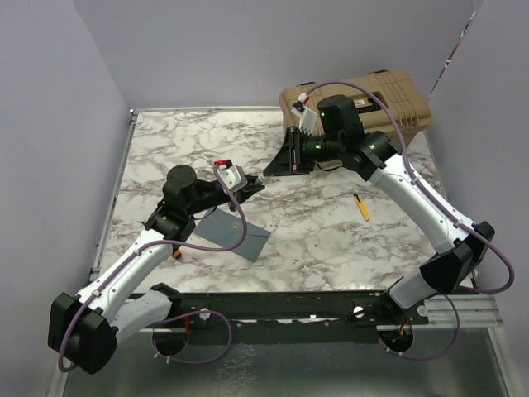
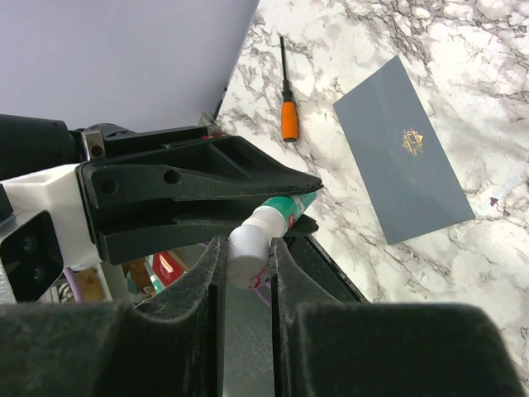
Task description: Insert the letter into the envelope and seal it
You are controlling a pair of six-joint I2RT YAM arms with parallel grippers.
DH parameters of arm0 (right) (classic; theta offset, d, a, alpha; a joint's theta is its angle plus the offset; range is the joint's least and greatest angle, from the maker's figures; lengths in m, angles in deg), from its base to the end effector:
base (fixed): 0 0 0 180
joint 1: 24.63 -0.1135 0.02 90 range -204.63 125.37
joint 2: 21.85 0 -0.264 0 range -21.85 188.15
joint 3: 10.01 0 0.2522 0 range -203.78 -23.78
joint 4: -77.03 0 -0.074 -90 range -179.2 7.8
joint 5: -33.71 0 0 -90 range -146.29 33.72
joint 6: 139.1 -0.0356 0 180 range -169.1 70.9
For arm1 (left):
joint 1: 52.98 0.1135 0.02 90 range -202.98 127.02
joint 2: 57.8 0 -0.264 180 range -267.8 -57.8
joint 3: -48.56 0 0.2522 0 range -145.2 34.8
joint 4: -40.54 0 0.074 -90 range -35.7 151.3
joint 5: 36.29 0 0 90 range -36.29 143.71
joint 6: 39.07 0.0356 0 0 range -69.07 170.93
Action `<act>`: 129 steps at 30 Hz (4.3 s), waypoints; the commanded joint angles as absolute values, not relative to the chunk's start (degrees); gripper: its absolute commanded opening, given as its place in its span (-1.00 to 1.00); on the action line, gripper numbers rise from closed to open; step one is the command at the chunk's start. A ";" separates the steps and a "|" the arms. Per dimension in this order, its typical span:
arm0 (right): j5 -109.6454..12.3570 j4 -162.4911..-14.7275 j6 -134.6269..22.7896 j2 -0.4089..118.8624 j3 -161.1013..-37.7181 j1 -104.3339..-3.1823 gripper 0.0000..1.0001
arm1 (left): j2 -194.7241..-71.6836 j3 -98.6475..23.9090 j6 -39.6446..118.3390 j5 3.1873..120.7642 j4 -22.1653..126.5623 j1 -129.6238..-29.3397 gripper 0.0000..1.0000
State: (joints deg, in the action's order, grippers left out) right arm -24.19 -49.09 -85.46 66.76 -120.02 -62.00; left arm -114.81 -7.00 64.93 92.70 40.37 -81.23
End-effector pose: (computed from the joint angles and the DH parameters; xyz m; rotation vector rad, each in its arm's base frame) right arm 0.2558 0.2191 0.4135 -0.3875 2.3212 1.3004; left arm 0.1920 -0.1286 0.3263 1.0571 1.2500 -0.7311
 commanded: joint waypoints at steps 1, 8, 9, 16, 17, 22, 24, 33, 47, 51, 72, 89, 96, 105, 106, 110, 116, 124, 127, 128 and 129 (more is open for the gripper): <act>-22.54 -49.99 -85.01 67.35 -119.17 -62.49 -0.99 | -114.75 -8.90 64.86 93.34 40.00 -81.55 -1.00; -21.86 -50.05 -85.25 67.71 -118.59 -62.55 -0.99 | -115.01 -8.80 64.25 93.87 39.55 -81.65 -1.00; -21.98 -49.97 -85.23 67.78 -118.45 -62.59 -0.99 | -114.97 -8.73 64.14 93.88 39.42 -81.68 -1.00; -22.97 -49.28 -85.06 67.71 -118.80 -62.76 -0.99 | -114.84 -8.57 64.04 93.64 39.09 -81.71 -1.00; -23.04 -49.34 -85.06 67.51 -118.93 -62.82 -0.99 | -114.73 -8.49 64.08 93.43 39.10 -81.72 -1.00; -23.37 -52.89 -86.54 65.06 -118.39 -62.86 -0.99 | -114.12 -7.77 65.58 91.34 39.57 -81.66 -1.00; -24.94 -51.25 -86.16 65.10 -119.33 -62.83 -0.99 | -114.00 -7.65 65.95 91.00 39.94 -81.66 -1.00; -26.76 -48.01 -85.31 66.21 -118.87 -62.86 -0.99 | -114.15 -8.10 65.89 91.46 39.99 -81.75 -1.00; -23.92 -51.74 -86.42 67.46 -118.24 -62.86 -1.00 | -114.60 -8.31 64.73 95.09 39.53 -82.02 -1.00; -23.16 -51.43 -86.35 68.08 -118.65 -62.85 -0.99 | -114.99 -8.68 64.86 95.20 39.51 -82.31 -1.00; -22.15 -39.21 -80.91 73.77 -126.56 -63.30 -0.99 | -121.50 -19.50 77.05 95.00 56.07 -83.38 -1.00; -24.63 -35.27 -84.85 77.07 -123.11 -63.28 -0.99 | -127.10 -29.35 89.19 95.42 61.24 -84.66 -1.00; -22.93 -38.32 -89.45 76.33 -118.42 -63.50 -0.99 | -126.35 -31.13 89.76 99.08 60.58 -86.13 -1.00; -17.44 -37.96 -93.01 76.48 -116.32 -64.34 -0.99 | -125.84 -32.04 87.84 101.81 52.39 -92.74 -1.00; -16.99 -38.33 -93.56 76.49 -115.83 -64.48 -0.99 | -125.75 -31.36 87.01 101.76 50.35 -92.99 -1.00; -16.60 -39.64 -95.46 76.93 -113.48 -65.41 -0.99 | -125.64 -29.93 85.07 100.99 43.97 -93.75 -1.00; -19.88 -41.40 -97.15 77.53 -110.41 -66.45 -0.99 | -126.57 -30.34 83.99 99.51 38.52 -95.07 -1.00; -27.41 -39.21 -95.73 75.97 -116.28 -65.88 -0.99 | -120.92 -18.15 79.92 91.54 38.74 -95.33 -1.00; -30.14 -36.57 -94.47 74.73 -119.87 -65.04 -0.61 | -117.35 -11.57 76.67 85.40 39.03 -95.26 -1.00; -31.09 -36.22 -94.13 73.90 -120.65 -64.71 -0.40 | -116.32 -9.78 75.07 83.97 39.09 -95.26 -1.00; -31.71 -35.93 -93.89 73.03 -121.16 -64.34 -0.16 | -115.39 -8.21 73.54 82.37 39.07 -95.21 -1.00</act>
State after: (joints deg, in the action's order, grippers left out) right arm -28.49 -33.35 -93.66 73.19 -117.66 -62.59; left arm -121.13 -11.07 79.35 82.88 58.71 -92.16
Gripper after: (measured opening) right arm 0.248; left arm 0.150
